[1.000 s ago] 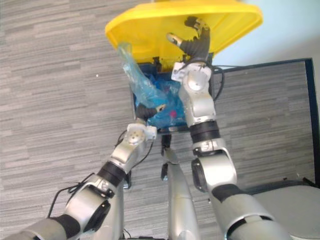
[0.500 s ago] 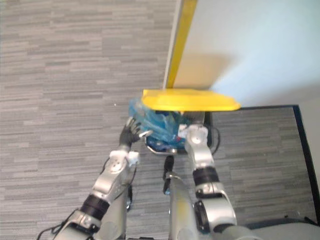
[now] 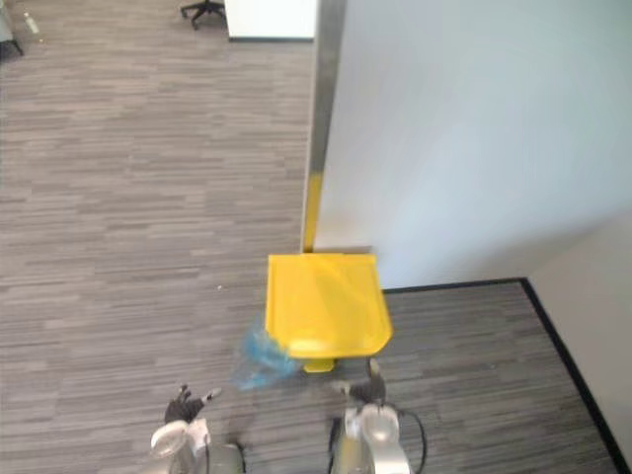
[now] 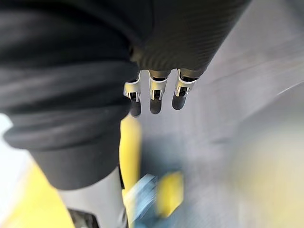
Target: Gather rubbish on tea table into small bin, then transfer packed bag to large trash can.
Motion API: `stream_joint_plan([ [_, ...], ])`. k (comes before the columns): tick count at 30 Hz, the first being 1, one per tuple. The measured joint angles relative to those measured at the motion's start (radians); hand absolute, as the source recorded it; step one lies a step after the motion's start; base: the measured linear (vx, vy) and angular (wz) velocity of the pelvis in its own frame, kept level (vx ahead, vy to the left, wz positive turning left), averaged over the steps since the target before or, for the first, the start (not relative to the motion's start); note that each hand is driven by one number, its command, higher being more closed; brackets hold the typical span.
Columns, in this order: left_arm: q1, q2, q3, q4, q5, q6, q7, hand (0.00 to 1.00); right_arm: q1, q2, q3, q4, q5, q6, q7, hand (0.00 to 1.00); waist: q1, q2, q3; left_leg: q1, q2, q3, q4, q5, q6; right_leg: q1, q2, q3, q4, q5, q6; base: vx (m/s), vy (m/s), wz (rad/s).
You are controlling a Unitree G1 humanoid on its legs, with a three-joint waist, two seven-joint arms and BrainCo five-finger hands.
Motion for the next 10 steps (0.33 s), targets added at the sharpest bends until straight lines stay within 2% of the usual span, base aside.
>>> stream_joint_plan([
  [1, -0.026, -0.003, 0.009, 0.022, 0.000, 0.001, 0.004, 0.00, -0.002, -0.011, -0.007, 0.027, 0.000, 0.001, -0.007, 0.00, 0.000, -0.005, -0.005, -0.004, 0.001, 0.031, -0.014, 0.028, -0.030, 0.026, 0.009, 0.002, -0.100, -0.012, -0.020, -0.08, -0.068, -0.76],
  [3, -0.053, -0.001, 0.008, 0.053, 0.001, 0.001, 0.011, 0.00, -0.008, -0.024, -0.013, 0.071, 0.002, 0.007, -0.009, 0.00, 0.001, -0.003, -0.005, 0.002, -0.009, 0.059, -0.031, 0.031, -0.042, 0.078, 0.011, 0.009, -0.232, -0.035, -0.033, -0.14, -0.091, -0.62],
  [4, -0.053, -0.002, 0.017, 0.065, 0.000, 0.002, 0.014, 0.00, -0.017, -0.026, -0.033, 0.076, 0.007, 0.009, -0.009, 0.00, -0.005, 0.018, -0.007, 0.020, -0.006, 0.059, -0.052, 0.034, -0.046, 0.090, 0.021, 0.013, -0.261, -0.014, -0.034, -0.20, -0.031, -0.31],
  [5, -0.052, -0.002, 0.030, 0.079, 0.000, 0.001, 0.015, 0.00, -0.016, -0.026, -0.055, 0.087, 0.007, 0.010, -0.009, 0.00, -0.004, 0.026, -0.015, 0.036, -0.006, 0.057, -0.066, 0.037, -0.052, 0.101, 0.023, 0.013, -0.272, -0.008, -0.033, -0.20, -0.013, -0.16],
  [10, -0.025, -0.003, 0.049, 0.121, 0.000, 0.001, 0.016, 0.00, -0.019, -0.036, -0.089, 0.145, 0.029, 0.010, -0.011, 0.00, -0.004, 0.029, -0.048, 0.046, -0.023, 0.043, -0.105, 0.043, -0.053, 0.137, 0.016, 0.007, -0.351, 0.022, -0.002, -0.12, 0.016, 0.08],
])
